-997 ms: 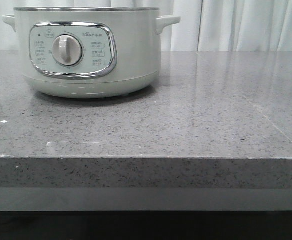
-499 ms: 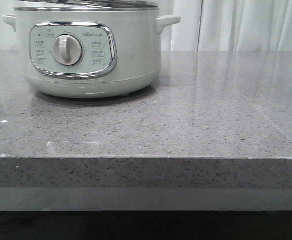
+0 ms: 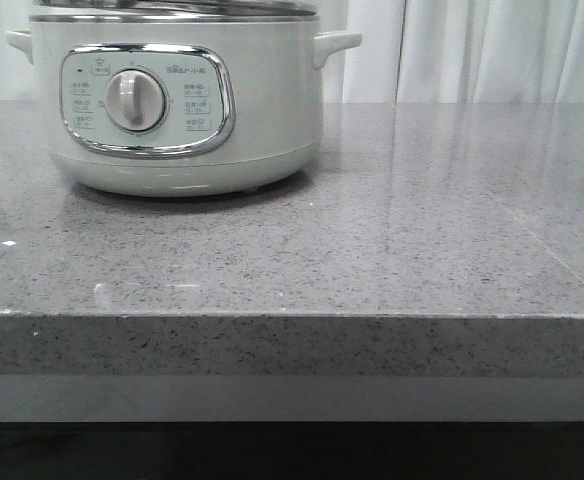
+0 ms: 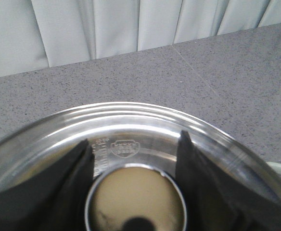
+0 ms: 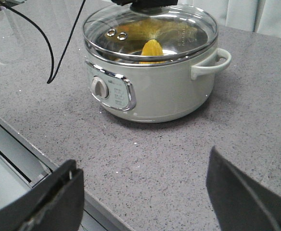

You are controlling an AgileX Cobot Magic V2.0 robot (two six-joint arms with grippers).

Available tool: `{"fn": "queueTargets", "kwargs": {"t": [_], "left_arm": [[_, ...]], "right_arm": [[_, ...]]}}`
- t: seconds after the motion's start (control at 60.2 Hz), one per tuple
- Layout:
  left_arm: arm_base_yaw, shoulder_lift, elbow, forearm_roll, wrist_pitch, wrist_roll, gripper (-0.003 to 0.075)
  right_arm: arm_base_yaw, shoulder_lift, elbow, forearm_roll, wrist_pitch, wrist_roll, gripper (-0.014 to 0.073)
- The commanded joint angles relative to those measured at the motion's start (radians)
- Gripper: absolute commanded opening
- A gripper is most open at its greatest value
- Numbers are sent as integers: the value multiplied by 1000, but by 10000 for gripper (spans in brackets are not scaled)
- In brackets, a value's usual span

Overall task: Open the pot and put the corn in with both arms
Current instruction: 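Release the lid knob and raise the left gripper away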

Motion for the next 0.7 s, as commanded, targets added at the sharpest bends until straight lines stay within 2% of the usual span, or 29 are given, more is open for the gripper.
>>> {"fn": "queueTargets", "kwargs": {"t": [0.0,0.233,0.532,0.682], "left_arm": [[3,-53,-43,-7,-91,-2,458],[3,-96,-43,-7,-57,-2,459],[3,-260,-39,-7,117,4,459],[1,-371,40,-7,143,28,458]], "right_arm": [[-1,-4,-28,6,-68,-4,549],[-1,-4,-28,6,-68,-4,549],[-1,-4,-28,6,-68,-4,549],[-1,-4,-28,6,-68,-4,549]]}}
